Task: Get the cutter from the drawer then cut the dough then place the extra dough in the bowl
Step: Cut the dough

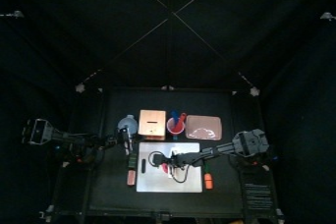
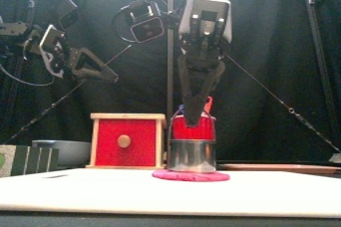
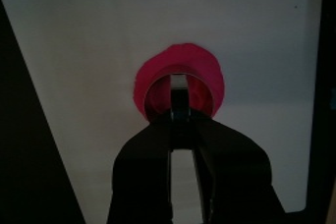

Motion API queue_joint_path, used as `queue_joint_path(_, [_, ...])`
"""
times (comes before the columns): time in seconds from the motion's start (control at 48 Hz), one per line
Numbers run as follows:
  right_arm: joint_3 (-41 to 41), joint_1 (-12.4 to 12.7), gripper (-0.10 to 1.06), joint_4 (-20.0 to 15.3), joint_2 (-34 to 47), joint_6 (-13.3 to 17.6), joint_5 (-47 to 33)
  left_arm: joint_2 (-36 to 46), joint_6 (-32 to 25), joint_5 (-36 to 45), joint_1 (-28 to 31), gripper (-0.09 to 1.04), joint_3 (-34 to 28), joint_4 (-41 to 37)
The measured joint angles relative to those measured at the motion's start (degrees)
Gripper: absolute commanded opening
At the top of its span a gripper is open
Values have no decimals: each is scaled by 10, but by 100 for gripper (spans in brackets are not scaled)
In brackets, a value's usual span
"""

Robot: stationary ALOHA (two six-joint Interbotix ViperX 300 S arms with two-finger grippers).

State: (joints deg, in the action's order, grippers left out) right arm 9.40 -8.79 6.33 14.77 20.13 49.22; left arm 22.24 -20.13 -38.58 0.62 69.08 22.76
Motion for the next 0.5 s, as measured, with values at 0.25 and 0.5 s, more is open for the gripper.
queue_joint_path(0.25, [-4,4,59,14,5,1,-1,-3,-2,1,4,32,5,3])
queue_joint_path(0.5, [-3,8,82,30,4,3,-11,-21,-2,18,8,33,9,2])
